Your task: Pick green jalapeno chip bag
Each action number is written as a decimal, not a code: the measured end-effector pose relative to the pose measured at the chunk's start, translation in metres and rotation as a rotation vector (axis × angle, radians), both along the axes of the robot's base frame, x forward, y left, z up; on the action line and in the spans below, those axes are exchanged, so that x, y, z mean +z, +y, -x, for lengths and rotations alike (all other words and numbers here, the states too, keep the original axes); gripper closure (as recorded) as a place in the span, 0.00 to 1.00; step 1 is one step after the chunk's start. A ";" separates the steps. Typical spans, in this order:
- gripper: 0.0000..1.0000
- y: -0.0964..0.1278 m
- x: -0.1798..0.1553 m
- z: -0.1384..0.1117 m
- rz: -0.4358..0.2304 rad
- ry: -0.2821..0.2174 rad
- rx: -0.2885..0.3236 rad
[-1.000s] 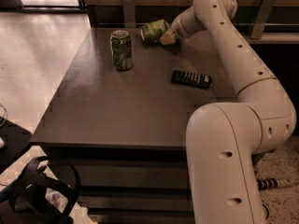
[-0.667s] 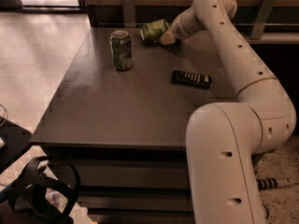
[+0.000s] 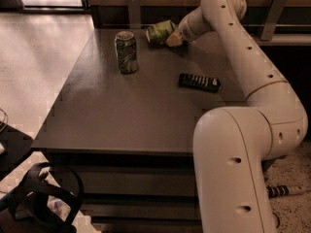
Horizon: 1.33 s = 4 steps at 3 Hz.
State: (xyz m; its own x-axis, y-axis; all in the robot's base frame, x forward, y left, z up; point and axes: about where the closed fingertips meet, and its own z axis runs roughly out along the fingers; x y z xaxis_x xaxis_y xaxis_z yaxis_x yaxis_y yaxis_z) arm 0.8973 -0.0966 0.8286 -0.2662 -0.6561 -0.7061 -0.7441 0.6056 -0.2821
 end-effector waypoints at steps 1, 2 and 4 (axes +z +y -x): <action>1.00 0.003 0.024 -0.002 0.024 -0.046 -0.011; 1.00 0.002 0.053 -0.003 0.041 -0.094 -0.023; 1.00 -0.006 0.107 -0.001 0.068 -0.184 -0.055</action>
Offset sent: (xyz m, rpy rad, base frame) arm 0.0001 -0.0024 0.0982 -0.0609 -0.1673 -0.0442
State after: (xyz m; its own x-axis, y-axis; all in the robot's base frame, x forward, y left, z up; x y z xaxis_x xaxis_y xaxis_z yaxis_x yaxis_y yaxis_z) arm 0.8982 -0.1023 0.9353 -0.1731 -0.6919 -0.7010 -0.6425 0.6187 -0.4520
